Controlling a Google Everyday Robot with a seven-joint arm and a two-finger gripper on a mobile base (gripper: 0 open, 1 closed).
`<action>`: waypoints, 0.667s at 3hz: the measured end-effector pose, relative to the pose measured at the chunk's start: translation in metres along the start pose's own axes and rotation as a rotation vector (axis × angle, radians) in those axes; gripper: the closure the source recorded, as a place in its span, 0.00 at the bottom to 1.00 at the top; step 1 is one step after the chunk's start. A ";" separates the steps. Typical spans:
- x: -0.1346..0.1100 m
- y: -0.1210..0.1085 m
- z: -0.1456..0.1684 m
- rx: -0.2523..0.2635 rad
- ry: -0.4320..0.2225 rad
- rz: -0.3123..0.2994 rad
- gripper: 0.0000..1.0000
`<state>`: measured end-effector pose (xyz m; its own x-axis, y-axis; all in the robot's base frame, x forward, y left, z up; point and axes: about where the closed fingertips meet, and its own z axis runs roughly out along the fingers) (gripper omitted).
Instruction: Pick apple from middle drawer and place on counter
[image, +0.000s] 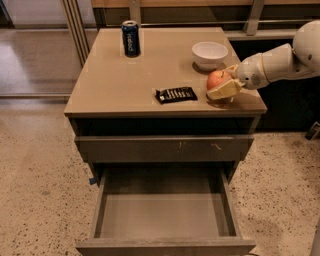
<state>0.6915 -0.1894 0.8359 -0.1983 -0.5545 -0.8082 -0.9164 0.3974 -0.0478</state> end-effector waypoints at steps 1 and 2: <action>0.008 -0.004 0.008 -0.014 0.014 0.026 0.97; 0.008 -0.004 0.008 -0.014 0.014 0.026 0.74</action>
Offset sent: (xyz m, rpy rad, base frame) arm 0.0041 -0.0001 -0.0094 -0.0008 0.0289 -0.0037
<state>0.6962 -0.1895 0.8252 -0.2270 -0.5543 -0.8007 -0.9158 0.4013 -0.0182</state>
